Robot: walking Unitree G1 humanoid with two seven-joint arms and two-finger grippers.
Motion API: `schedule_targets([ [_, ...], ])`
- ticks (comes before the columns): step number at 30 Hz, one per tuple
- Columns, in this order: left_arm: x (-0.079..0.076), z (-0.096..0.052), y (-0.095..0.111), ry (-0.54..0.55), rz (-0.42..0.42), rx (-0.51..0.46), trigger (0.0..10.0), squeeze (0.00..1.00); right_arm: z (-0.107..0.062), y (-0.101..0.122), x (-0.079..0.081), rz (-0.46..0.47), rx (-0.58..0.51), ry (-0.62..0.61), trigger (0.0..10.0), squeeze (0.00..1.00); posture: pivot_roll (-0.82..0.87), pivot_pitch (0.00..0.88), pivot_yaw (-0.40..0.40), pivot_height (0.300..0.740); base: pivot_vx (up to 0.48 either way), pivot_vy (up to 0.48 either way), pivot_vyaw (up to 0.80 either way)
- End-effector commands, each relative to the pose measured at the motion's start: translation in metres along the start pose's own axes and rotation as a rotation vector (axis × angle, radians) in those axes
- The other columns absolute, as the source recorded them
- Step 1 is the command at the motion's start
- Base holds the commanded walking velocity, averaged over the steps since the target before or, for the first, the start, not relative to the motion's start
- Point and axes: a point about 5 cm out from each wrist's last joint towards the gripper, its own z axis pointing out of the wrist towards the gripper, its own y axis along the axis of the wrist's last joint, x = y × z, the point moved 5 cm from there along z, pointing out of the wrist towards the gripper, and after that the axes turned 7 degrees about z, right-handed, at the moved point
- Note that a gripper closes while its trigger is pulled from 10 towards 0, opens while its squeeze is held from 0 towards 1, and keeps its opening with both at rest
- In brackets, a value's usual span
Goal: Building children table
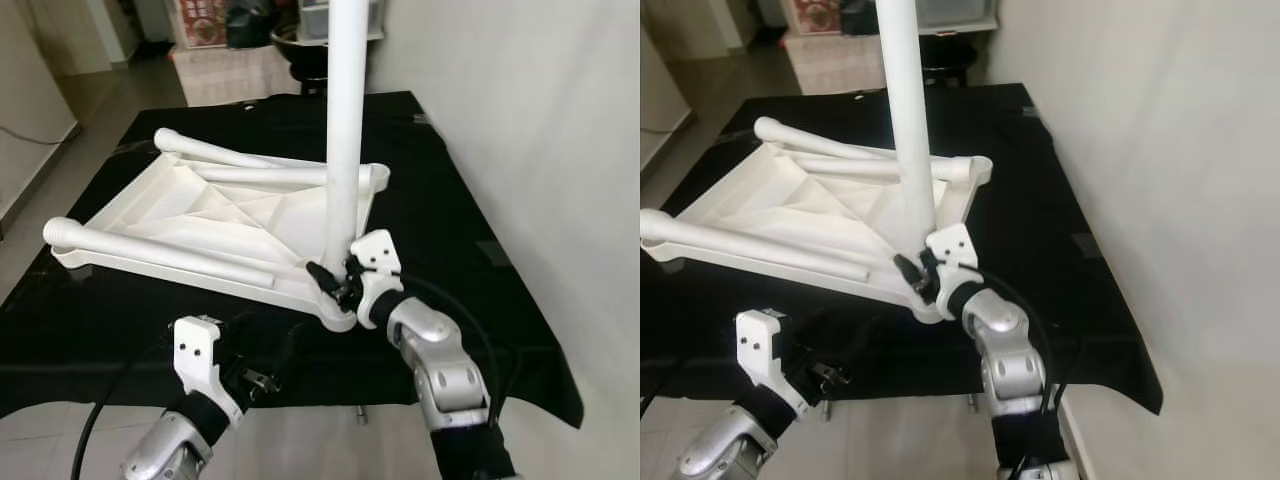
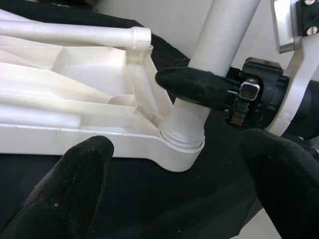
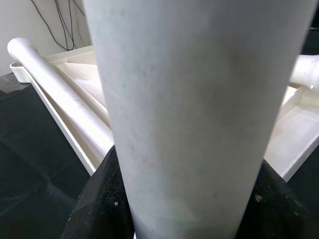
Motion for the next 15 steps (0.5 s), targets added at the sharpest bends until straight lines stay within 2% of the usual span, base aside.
schedule_targets([
  [1,0.006,-0.003,-0.006,0.026,0.006,0.026,10.0,0.00,-0.004,-0.027,-0.008,0.040,0.106,-0.041,10.0,0.00,0.02,0.105,0.025,0.740,0.000,0.000,0.00],
  [3,0.007,-0.003,-0.005,0.032,0.007,0.023,10.0,0.00,-0.005,-0.026,-0.005,0.041,0.114,-0.046,10.0,0.00,0.02,0.106,0.025,0.740,0.000,0.000,0.00],
  [5,0.007,-0.003,-0.005,0.035,0.006,0.020,10.0,0.00,-0.004,-0.024,0.001,0.049,0.112,0.000,10.0,0.03,0.02,0.105,0.024,0.740,0.000,0.000,0.00],
  [6,0.007,-0.003,-0.005,0.035,0.006,0.020,10.0,0.00,-0.005,-0.022,0.005,0.057,0.111,0.031,10.0,1.00,0.02,0.105,0.024,0.740,0.000,0.000,0.00],
  [7,0.007,-0.002,-0.005,0.033,0.005,0.019,10.0,0.00,-0.004,-0.018,0.011,0.079,0.100,0.083,10.0,1.00,0.02,0.103,0.025,0.740,0.000,0.000,0.00],
  [8,0.007,-0.002,-0.005,0.033,0.005,0.019,10.0,0.00,-0.004,-0.018,0.011,0.079,0.100,0.083,10.0,1.00,0.02,0.103,0.025,0.740,0.000,0.000,0.00],
  [9,0.006,-0.002,-0.005,0.030,0.003,0.019,10.0,0.00,-0.002,-0.011,0.020,0.073,0.073,0.192,10.0,1.00,0.02,0.102,0.027,0.740,0.000,0.000,0.00],
  [10,0.006,-0.002,-0.005,0.030,0.003,0.019,10.0,0.00,-0.002,-0.011,0.020,0.073,0.073,0.192,10.0,1.00,0.02,0.102,0.027,0.740,0.000,0.000,0.00],
  [12,0.004,-0.001,-0.005,0.023,0.000,0.019,10.0,0.00,-0.003,0.004,0.032,0.032,0.026,0.420,10.0,1.00,0.02,0.103,0.028,0.740,0.000,0.000,0.00],
  [13,0.003,0.000,-0.005,0.020,-0.001,0.018,10.0,0.00,-0.006,0.010,0.035,-0.022,0.025,0.550,10.0,1.00,0.03,0.105,0.025,0.740,0.000,0.000,0.00],
  [15,0.001,0.000,-0.005,0.016,-0.003,0.018,10.0,0.00,-0.010,0.014,0.035,-0.083,0.043,0.680,10.0,1.00,0.03,0.108,0.020,0.740,0.000,0.000,0.00],
])
